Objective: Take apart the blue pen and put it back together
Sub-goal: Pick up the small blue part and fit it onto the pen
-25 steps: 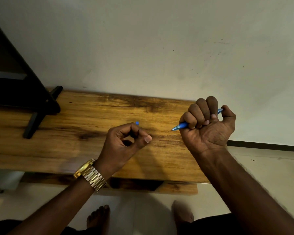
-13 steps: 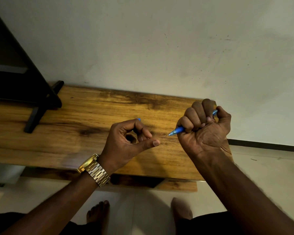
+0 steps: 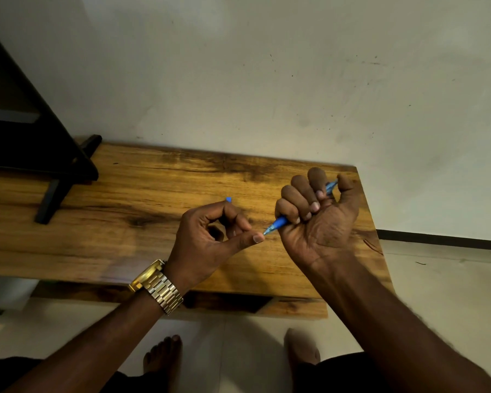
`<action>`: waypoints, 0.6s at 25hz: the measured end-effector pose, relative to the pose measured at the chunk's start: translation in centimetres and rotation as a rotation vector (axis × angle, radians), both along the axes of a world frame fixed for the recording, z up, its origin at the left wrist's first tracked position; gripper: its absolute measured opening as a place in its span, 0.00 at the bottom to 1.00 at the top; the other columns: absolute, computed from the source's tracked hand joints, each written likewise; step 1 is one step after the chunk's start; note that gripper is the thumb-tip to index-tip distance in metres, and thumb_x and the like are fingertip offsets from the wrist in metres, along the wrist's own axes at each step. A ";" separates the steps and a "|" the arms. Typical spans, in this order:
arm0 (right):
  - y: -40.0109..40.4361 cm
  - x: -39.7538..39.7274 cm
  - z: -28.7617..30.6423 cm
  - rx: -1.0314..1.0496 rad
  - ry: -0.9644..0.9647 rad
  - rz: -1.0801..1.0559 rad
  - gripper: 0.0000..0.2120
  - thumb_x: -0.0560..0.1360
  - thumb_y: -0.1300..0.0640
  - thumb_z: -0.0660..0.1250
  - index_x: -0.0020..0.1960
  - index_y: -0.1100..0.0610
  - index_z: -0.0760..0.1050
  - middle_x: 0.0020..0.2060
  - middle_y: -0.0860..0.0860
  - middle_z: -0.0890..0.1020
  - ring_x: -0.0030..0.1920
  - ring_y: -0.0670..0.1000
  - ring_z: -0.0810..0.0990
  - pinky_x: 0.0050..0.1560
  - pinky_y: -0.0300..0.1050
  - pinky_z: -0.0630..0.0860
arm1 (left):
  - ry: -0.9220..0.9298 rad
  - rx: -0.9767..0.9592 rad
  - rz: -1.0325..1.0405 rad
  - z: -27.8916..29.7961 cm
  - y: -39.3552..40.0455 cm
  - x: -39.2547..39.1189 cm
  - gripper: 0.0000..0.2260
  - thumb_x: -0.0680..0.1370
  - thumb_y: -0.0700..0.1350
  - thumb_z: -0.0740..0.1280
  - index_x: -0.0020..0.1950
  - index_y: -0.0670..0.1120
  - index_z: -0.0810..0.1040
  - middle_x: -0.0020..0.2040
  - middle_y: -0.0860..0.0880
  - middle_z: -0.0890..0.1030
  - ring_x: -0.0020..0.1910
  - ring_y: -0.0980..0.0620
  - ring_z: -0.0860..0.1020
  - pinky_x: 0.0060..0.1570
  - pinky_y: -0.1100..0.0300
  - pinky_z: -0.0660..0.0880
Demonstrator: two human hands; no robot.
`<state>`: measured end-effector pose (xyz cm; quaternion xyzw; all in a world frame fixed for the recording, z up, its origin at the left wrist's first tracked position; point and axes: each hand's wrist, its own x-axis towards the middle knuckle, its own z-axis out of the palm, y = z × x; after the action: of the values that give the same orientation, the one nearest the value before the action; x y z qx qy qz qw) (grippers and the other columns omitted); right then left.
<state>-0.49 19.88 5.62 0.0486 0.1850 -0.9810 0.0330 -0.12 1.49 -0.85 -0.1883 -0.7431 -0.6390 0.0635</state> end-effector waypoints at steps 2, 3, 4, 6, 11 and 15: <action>-0.6 -0.4 -0.2 0.145 -0.079 0.005 0.25 0.88 0.40 0.54 0.39 0.55 0.69 0.28 0.47 0.65 0.26 0.44 0.64 0.28 0.38 0.65 | 0.008 -0.024 0.047 -0.2 -0.1 0.0 0.15 0.72 0.64 0.81 0.46 0.54 0.85 0.42 0.56 0.87 0.38 0.54 0.83 0.33 0.54 0.77; -0.9 -0.6 -0.3 0.251 -0.112 0.019 0.23 0.88 0.41 0.55 0.42 0.55 0.71 0.31 0.48 0.69 0.29 0.46 0.70 0.32 0.40 0.71 | 0.012 -0.027 0.073 -0.3 -0.2 -0.1 0.15 0.72 0.63 0.81 0.47 0.55 0.85 0.43 0.56 0.87 0.38 0.53 0.83 0.33 0.52 0.78; -1.3 -0.7 -0.5 0.357 -0.133 0.047 0.21 0.89 0.44 0.56 0.44 0.55 0.72 0.34 0.50 0.74 0.34 0.48 0.75 0.36 0.43 0.76 | 0.016 -0.025 0.095 -0.3 -0.3 -0.2 0.14 0.72 0.62 0.81 0.48 0.56 0.85 0.44 0.56 0.88 0.38 0.52 0.84 0.32 0.50 0.78; -1.9 -0.6 -1.0 0.538 -0.158 0.110 0.17 0.89 0.50 0.58 0.46 0.56 0.76 0.39 0.51 0.79 0.41 0.50 0.79 0.42 0.48 0.80 | 0.035 -0.034 0.110 -0.3 -0.4 -0.3 0.14 0.71 0.63 0.82 0.50 0.58 0.85 0.46 0.56 0.88 0.38 0.51 0.84 0.32 0.51 0.78; -1.4 -1.5 -2.3 0.770 -0.175 0.166 0.17 0.89 0.53 0.59 0.55 0.59 0.84 0.42 0.52 0.77 0.37 0.47 0.78 0.40 0.44 0.81 | 0.065 -0.096 0.182 -0.9 -0.5 -0.3 0.14 0.72 0.64 0.80 0.50 0.58 0.84 0.48 0.60 0.89 0.39 0.54 0.85 0.32 0.69 0.73; -0.6 -2.5 -4.1 0.886 -0.094 0.244 0.16 0.88 0.55 0.62 0.62 0.63 0.85 0.36 0.51 0.79 0.34 0.45 0.80 0.40 0.43 0.80 | 0.053 -0.151 0.205 -1.7 -1.2 -1.0 0.11 0.72 0.59 0.82 0.47 0.60 0.83 0.47 0.62 0.88 0.42 0.57 0.85 0.35 0.74 0.73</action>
<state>-3.03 19.26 1.50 0.0804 0.5891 -0.7930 0.1329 -1.09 0.28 -2.56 -0.1322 -0.8025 -0.5663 0.1338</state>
